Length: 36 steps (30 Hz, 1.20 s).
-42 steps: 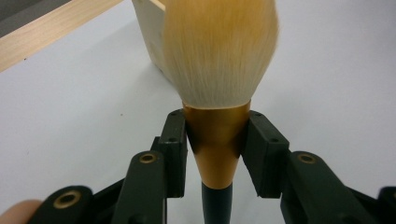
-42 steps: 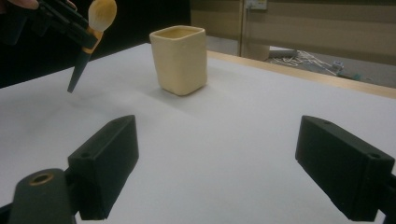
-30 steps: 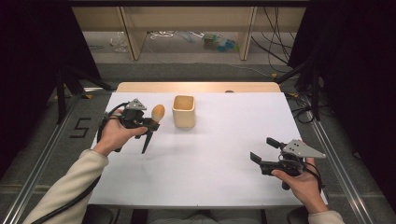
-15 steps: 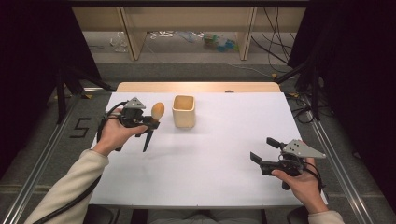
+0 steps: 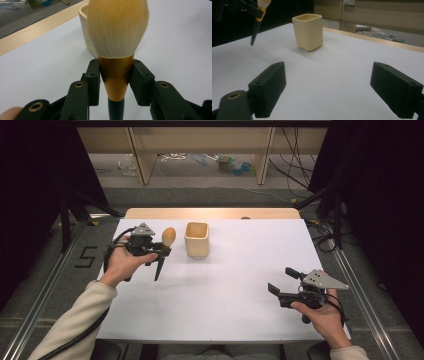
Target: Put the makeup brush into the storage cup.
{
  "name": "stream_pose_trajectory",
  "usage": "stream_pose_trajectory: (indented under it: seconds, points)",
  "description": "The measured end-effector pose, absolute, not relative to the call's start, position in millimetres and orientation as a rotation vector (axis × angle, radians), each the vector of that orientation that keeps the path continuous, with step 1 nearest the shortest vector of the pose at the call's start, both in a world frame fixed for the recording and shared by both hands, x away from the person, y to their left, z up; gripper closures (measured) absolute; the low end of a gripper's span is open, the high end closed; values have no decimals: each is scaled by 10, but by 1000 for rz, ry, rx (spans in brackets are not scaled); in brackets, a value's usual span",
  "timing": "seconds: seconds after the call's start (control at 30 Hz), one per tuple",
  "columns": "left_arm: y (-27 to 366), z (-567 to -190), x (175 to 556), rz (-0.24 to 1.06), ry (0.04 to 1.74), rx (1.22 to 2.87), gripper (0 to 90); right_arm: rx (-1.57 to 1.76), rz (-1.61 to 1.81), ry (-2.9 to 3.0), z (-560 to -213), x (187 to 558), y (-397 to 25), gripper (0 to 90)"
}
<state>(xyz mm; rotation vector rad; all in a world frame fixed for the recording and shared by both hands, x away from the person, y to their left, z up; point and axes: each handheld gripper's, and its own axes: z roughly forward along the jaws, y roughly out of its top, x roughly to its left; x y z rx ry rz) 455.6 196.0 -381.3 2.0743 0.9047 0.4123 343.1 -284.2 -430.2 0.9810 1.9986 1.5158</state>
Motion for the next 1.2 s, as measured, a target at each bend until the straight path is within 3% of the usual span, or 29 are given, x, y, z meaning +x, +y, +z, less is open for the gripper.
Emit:
stream_pose_trajectory:
  seconds: [1.2]
  points:
    - [1919,-3732,4509,474,899,1983,625,981,1512,2001,-4302,3430,-2843,142]
